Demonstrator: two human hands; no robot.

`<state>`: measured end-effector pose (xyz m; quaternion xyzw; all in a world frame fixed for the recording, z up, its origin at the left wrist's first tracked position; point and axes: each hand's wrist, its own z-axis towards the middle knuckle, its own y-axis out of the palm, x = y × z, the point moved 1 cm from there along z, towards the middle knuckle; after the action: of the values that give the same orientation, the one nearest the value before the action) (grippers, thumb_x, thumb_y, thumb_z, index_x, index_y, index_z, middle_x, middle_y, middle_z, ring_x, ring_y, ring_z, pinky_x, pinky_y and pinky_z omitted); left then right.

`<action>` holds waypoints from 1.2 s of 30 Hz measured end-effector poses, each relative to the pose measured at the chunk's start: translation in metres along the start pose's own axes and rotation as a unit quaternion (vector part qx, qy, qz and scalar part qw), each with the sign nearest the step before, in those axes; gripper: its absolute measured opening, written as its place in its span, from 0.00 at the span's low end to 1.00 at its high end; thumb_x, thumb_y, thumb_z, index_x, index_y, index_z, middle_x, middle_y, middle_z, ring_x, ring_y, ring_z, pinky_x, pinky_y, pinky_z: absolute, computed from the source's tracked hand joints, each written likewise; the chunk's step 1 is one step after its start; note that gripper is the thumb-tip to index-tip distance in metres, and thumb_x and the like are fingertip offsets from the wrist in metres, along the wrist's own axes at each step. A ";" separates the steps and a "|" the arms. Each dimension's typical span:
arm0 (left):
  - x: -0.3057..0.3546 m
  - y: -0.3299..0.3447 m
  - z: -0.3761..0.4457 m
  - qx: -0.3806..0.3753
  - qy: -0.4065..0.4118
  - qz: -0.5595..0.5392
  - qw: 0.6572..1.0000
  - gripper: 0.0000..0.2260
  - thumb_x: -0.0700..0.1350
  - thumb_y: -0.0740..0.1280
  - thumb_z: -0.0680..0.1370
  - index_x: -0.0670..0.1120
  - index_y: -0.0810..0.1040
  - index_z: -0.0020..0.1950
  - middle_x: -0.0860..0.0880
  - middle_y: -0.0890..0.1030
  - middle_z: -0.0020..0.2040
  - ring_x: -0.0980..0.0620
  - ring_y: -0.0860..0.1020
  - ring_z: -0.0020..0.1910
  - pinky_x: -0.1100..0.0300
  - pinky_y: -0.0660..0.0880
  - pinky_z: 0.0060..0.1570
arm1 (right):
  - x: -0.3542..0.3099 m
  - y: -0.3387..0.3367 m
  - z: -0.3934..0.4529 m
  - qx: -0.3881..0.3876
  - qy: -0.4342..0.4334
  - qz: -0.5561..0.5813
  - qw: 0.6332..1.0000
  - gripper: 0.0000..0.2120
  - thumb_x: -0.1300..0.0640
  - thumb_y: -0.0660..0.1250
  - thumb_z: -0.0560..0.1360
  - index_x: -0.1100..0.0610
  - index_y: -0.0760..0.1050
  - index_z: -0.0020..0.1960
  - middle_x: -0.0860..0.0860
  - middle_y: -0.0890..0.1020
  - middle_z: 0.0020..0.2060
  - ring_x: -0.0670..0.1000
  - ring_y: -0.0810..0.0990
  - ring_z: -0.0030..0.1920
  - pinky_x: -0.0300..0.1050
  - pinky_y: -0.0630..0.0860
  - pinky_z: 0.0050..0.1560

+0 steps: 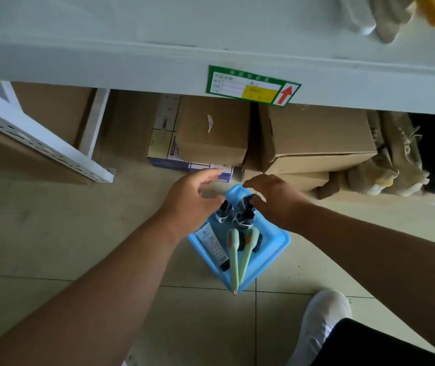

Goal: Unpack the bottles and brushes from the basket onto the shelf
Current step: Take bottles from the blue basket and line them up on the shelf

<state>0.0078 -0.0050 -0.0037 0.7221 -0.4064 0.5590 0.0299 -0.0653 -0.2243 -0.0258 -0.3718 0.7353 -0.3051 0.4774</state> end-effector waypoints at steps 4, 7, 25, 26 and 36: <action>-0.007 0.004 0.000 -0.015 -0.012 0.017 1.000 0.28 0.38 0.77 0.80 0.52 0.77 0.79 0.49 0.82 0.74 0.56 0.78 0.71 0.60 0.71 0.73 | 0.011 0.010 -0.003 -0.067 -0.022 -0.046 0.996 0.25 0.63 0.66 0.78 0.49 0.74 0.74 0.48 0.78 0.69 0.52 0.77 0.66 0.45 0.76 0.60; -0.014 0.007 0.002 -0.021 -0.022 0.024 0.999 0.29 0.38 0.77 0.80 0.52 0.76 0.80 0.50 0.82 0.74 0.55 0.77 0.73 0.55 0.72 0.78 | 0.020 0.020 0.000 -0.086 -0.015 -0.077 0.993 0.30 0.67 0.65 0.76 0.48 0.72 0.75 0.48 0.76 0.68 0.53 0.75 0.65 0.50 0.79 0.59; -0.008 0.012 0.014 -0.052 0.012 0.082 0.995 0.28 0.41 0.75 0.80 0.58 0.76 0.79 0.58 0.78 0.75 0.59 0.74 0.69 0.60 0.72 0.71 | 0.004 -0.011 0.010 -0.043 -0.063 -0.157 0.985 0.24 0.69 0.64 0.75 0.44 0.76 0.62 0.47 0.78 0.53 0.53 0.80 0.51 0.54 0.83 0.45; 0.000 0.009 0.014 -0.046 0.018 0.081 0.995 0.28 0.41 0.75 0.80 0.59 0.76 0.78 0.59 0.78 0.72 0.59 0.74 0.67 0.62 0.72 0.68 | -0.006 -0.027 0.009 -0.045 -0.078 -0.163 0.983 0.25 0.69 0.64 0.74 0.43 0.76 0.62 0.47 0.78 0.54 0.53 0.80 0.52 0.53 0.83 0.46; 0.108 -0.039 -0.022 -0.017 0.139 0.112 0.984 0.26 0.50 0.79 0.76 0.65 0.77 0.71 0.62 0.83 0.64 0.64 0.81 0.59 0.79 0.71 0.50 | -0.118 -0.191 -0.051 -0.075 -0.167 -0.088 0.979 0.18 0.60 0.72 0.74 0.40 0.80 0.58 0.39 0.81 0.52 0.43 0.80 0.52 0.49 0.80 0.57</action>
<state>0.0194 -0.0274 0.1104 0.5866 -0.4865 0.6466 0.0354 -0.0326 -0.2232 0.2017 -0.5160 0.6302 -0.2233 0.5355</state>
